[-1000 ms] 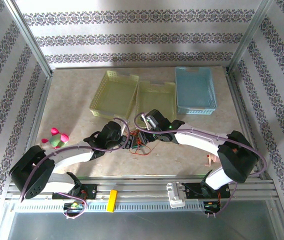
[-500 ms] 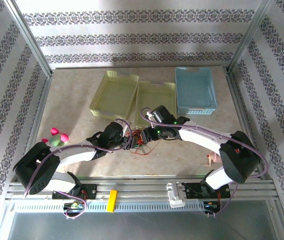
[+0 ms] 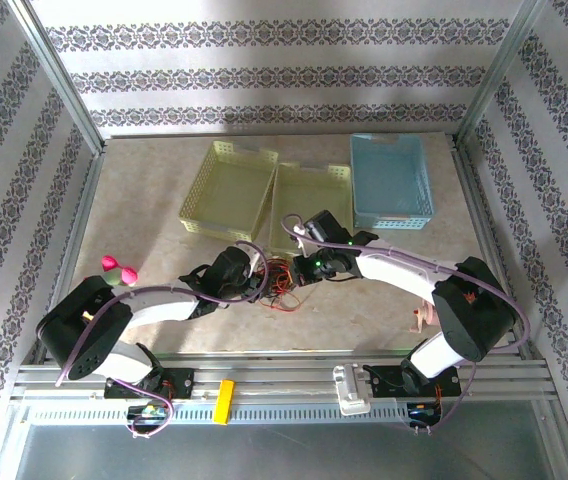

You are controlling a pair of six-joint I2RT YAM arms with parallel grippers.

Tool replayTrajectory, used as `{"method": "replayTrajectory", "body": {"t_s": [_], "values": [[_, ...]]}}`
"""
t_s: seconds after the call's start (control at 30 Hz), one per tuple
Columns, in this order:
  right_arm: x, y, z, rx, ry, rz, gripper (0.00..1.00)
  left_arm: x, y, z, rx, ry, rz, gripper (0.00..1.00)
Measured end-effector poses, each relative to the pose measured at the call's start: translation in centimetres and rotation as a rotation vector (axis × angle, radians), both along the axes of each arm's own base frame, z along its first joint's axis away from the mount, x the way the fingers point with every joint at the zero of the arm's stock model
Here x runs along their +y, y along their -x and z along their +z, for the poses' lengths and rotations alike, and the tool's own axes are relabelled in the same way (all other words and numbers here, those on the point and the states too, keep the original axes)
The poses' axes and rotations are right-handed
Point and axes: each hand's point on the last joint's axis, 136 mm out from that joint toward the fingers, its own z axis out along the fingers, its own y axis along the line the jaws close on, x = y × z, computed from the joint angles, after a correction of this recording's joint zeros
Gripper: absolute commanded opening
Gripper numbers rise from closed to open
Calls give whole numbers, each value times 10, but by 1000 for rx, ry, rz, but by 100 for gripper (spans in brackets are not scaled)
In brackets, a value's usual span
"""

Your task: Untangle the cables

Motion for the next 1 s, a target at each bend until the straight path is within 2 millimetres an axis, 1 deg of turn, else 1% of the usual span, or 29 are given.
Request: {"method": "replayTrajectory", "body": {"t_s": [0.07, 0.13, 0.33, 0.5, 0.67, 0.73, 0.77, 0.8, 0.83, 0.87, 0.9, 0.93, 0.97, 1.0], "values": [[0, -1, 7, -16, -12, -1, 0, 0, 0, -3, 3, -5, -1, 38], [0, -1, 19, -43, -33, -1, 0, -1, -1, -6, 4, -6, -2, 37], [-4, -4, 76, -195, -120, -19, 0, -5, -5, -9, 0, -3, -3, 38], [-17, -13, 122, -360, -146, -76, 0, -8, -8, -10, -6, -4, -3, 39], [-38, -29, 177, -571, -145, -168, 0, -7, -8, -10, -10, -8, 2, 39], [-45, -33, 190, -621, -148, -193, 0, -7, -8, -10, -11, -8, 2, 39], [-47, -35, 195, -636, -151, -199, 4, -7, -8, -10, -11, -9, 2, 39], [-48, -37, 198, -641, -148, -203, 9, -7, -8, -10, -11, -9, 2, 39], [-48, -39, 198, -638, -147, -201, 17, -7, -9, -10, -12, -10, 3, 39], [-45, -40, 194, -621, -146, -189, 29, -7, -8, -10, -13, -11, 2, 39], [-41, -41, 187, -599, -143, -175, 35, -7, -8, -10, -15, -13, 2, 39], [-36, -40, 176, -560, -139, -155, 41, -8, -8, -10, -16, -14, 2, 40], [-29, -39, 161, -509, -135, -134, 45, -7, -8, -10, -17, -15, 3, 40], [-25, -37, 146, -461, -129, -113, 46, -7, -8, -10, -18, -16, 4, 40]]}}
